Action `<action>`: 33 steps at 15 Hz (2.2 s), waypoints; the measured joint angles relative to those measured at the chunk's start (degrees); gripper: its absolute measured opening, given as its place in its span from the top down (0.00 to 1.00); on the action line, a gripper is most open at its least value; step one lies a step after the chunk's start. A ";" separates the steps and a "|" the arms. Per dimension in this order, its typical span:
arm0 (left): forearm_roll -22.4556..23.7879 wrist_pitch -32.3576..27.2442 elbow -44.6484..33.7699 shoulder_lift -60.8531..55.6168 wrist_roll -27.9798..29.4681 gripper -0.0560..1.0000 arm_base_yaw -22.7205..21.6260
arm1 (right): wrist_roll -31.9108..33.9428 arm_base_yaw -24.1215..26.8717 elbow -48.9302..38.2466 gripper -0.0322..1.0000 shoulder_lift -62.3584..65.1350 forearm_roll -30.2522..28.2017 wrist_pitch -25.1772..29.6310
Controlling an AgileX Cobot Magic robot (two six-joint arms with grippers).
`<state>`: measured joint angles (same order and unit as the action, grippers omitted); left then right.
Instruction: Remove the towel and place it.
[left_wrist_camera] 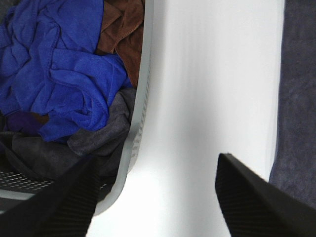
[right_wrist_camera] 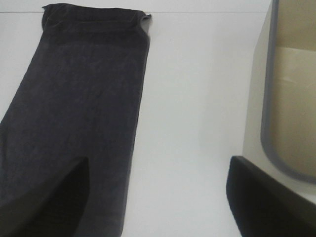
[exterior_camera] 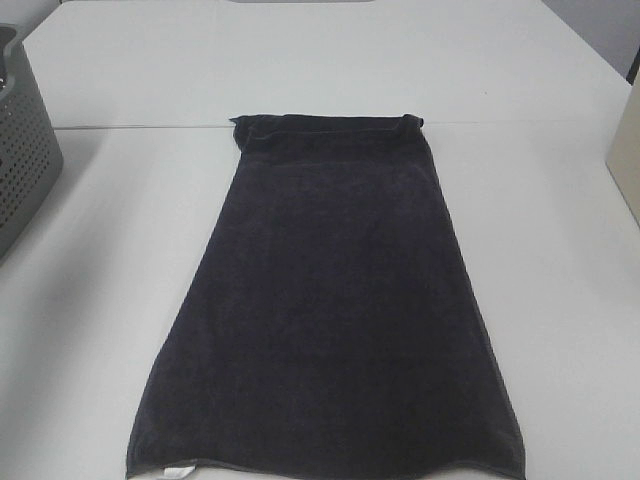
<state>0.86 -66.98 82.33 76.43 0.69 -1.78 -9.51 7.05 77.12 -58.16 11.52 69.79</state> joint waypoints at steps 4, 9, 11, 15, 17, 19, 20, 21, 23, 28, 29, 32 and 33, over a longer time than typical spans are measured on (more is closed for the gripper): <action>0.92 7.45 -11.57 -16.44 1.15 0.34 0.00 | 1.26 0.00 -17.30 0.25 18.56 1.15 0.06; 2.29 8.19 -24.01 -30.14 0.92 0.34 0.00 | -1.66 -0.57 -35.47 0.25 36.78 0.63 0.11; 3.44 9.28 -30.65 -37.01 -2.75 0.34 0.00 | -1.72 -3.78 -40.74 0.25 41.83 0.63 0.11; 3.32 10.94 -43.83 -57.12 -4.30 0.34 0.00 | -1.32 -6.02 -47.50 0.25 54.03 -0.69 0.11; 2.64 8.94 -46.75 -63.25 -2.86 0.34 0.00 | -1.15 -6.02 -48.30 0.25 57.41 -2.12 0.17; 1.72 4.18 -50.02 -69.56 -1.49 0.34 0.00 | -1.15 -6.02 -48.41 0.25 58.44 -2.69 0.17; 1.60 3.44 -51.05 -72.25 -1.38 0.34 0.00 | -1.09 -6.02 -48.41 0.25 58.44 -2.69 0.17; 1.38 3.78 -51.74 -75.11 -1.26 0.34 0.00 | -1.09 -6.02 -48.41 0.25 58.44 -2.69 0.17; 0.69 4.30 -52.54 -76.72 -0.69 0.34 0.00 | -1.09 -6.02 -49.68 0.25 58.44 -2.52 -3.04; 0.29 4.35 -52.54 -76.78 -0.34 0.34 0.00 | -1.09 -6.02 -51.05 0.25 58.44 -2.35 -5.84; 0.29 4.35 -52.54 -76.78 -0.29 0.34 0.00 | -1.09 -6.02 -51.05 0.25 58.44 -2.35 -5.84; -1.43 4.41 -52.54 -76.78 0.17 0.34 -0.63 | -1.09 -6.02 -51.05 0.25 58.44 -2.35 -5.84; -2.81 4.47 -52.54 -76.78 0.17 0.34 -1.20 | -1.09 -6.02 -51.05 0.25 58.44 -2.35 -5.90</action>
<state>-1.95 -62.51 29.79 -0.34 0.86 -2.98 -10.60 1.03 26.07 0.29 9.17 63.88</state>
